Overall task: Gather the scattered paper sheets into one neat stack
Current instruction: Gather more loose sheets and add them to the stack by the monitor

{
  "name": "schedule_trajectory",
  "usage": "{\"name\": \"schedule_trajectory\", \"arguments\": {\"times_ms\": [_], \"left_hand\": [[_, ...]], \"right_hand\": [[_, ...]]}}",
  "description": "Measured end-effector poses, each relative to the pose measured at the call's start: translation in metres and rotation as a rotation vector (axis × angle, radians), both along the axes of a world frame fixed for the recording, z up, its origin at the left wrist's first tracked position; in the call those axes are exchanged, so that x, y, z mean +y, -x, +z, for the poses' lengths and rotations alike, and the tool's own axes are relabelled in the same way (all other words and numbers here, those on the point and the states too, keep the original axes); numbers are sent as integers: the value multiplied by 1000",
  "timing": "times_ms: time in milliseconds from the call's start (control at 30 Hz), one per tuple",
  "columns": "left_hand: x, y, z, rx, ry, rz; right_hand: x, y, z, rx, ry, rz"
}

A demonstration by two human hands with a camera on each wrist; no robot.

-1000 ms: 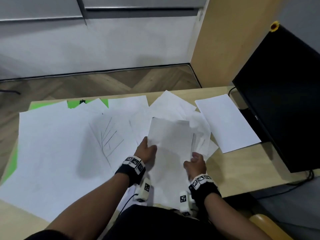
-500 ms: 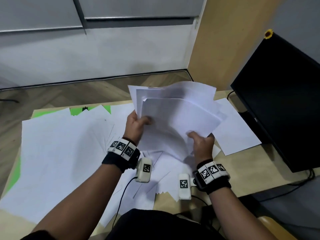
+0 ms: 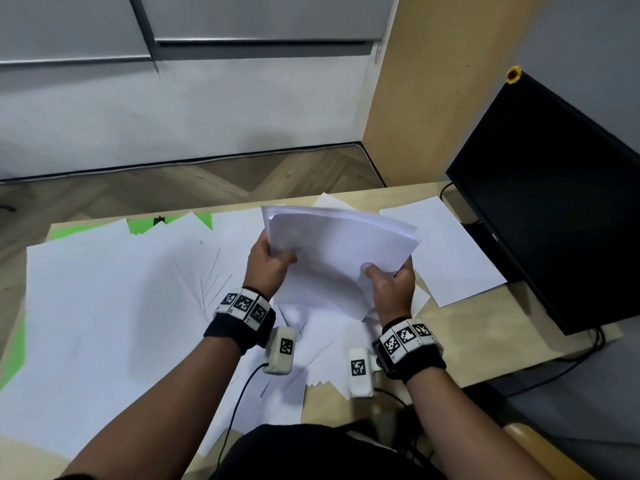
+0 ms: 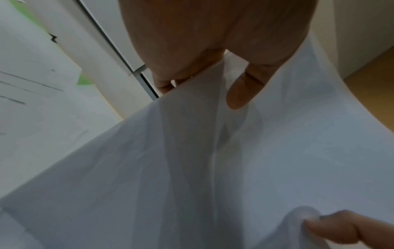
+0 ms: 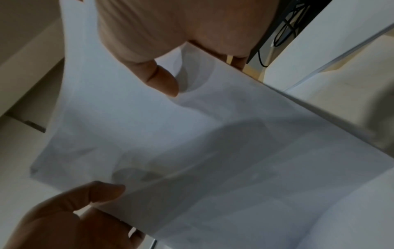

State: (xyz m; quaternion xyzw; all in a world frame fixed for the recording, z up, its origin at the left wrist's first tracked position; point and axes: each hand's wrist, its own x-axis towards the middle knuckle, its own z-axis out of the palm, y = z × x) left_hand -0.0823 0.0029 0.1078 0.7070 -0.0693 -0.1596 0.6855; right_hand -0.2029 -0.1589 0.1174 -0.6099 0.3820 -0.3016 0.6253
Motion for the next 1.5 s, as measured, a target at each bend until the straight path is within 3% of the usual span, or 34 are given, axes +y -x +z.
{"name": "schedule_trajectory", "arguments": {"times_ms": [267,467,533,633,733,933,1067,1233,1367,1500], "left_hand": [[5,4,-16,22,-117,-85],[1,5,8,5,95,-15],[-1,6,8,74,154,29],[-2,14,-12,202,54,60],[-3,21,-27,216,-79,32],[2,25,-33,227,-21,31],[10,37,-55,285,-103,-4],[22,32,-59,324,-143,-1],[33,41,-77,379,-270,-96],[40,54,-69,402,-288,-87]], "right_hand": [[1,-2,-3,66,14,59],[-3,0,11,-61,12,4],[-4,2,6,-65,-22,12],[1,3,-17,72,-111,50],[1,2,-36,136,-158,59],[-6,8,-29,149,-87,36],[0,14,-47,339,-120,119],[0,17,-47,288,-42,173],[10,25,-68,353,-176,172],[12,24,-74,340,-170,225]]}}
